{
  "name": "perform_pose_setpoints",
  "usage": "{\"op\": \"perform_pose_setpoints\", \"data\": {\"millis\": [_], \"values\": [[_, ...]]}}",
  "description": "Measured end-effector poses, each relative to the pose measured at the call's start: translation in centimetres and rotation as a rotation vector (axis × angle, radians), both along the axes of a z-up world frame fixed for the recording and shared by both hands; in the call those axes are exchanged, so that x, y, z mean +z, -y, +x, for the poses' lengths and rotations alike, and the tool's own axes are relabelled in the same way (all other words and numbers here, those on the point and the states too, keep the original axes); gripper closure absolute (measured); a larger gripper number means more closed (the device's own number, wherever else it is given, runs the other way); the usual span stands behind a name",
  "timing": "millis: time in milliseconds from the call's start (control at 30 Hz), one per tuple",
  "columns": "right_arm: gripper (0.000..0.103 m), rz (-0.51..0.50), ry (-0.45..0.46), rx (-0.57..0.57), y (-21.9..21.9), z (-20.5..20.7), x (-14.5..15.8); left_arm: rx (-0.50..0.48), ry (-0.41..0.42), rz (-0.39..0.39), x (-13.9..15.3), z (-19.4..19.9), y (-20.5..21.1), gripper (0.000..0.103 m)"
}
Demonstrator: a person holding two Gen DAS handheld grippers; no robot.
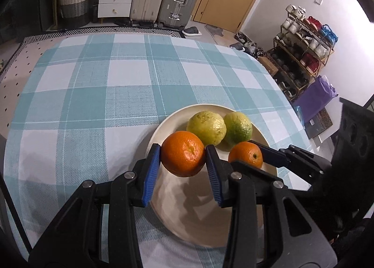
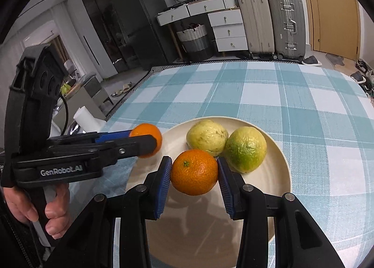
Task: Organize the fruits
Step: 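Carry both oranges over the cream plate and lower them beside the citrus, then open both tools to release the oranges and withdraw from the plate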
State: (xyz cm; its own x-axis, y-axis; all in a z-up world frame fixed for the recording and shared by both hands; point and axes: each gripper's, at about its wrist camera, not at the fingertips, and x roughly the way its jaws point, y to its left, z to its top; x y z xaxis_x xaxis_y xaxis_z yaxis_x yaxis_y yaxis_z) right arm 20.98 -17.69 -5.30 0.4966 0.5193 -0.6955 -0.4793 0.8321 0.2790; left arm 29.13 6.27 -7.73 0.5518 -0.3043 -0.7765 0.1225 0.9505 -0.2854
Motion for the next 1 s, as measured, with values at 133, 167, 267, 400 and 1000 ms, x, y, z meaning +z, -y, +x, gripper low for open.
{"op": "perform_pose_setpoints", "data": {"millis": [133,167,267,400,1000], "values": [[0.063,-0.01,0.017,0.012,-0.4,0.3,-0.2,0.001,-0.008,0.003,-0.7,0.9,0.0,0.067],[0.063,-0.01,0.017,0.017,-0.5,0.3,-0.3,0.003,-0.011,0.001,-0.9,1.2,0.0,0.067],[0.063,-0.017,0.02,0.026,-0.9,0.5,-0.5,0.008,-0.031,0.003,-1.3,1.6,0.1,0.067],[0.063,-0.032,0.014,0.036,-1.3,0.5,-1.1,0.001,-0.04,0.005,-1.7,2.1,0.5,0.067],[0.018,0.041,0.139,-0.014,1.8,-2.0,1.0,0.078,0.013,0.005,0.9,-0.4,0.0,0.046]]}}
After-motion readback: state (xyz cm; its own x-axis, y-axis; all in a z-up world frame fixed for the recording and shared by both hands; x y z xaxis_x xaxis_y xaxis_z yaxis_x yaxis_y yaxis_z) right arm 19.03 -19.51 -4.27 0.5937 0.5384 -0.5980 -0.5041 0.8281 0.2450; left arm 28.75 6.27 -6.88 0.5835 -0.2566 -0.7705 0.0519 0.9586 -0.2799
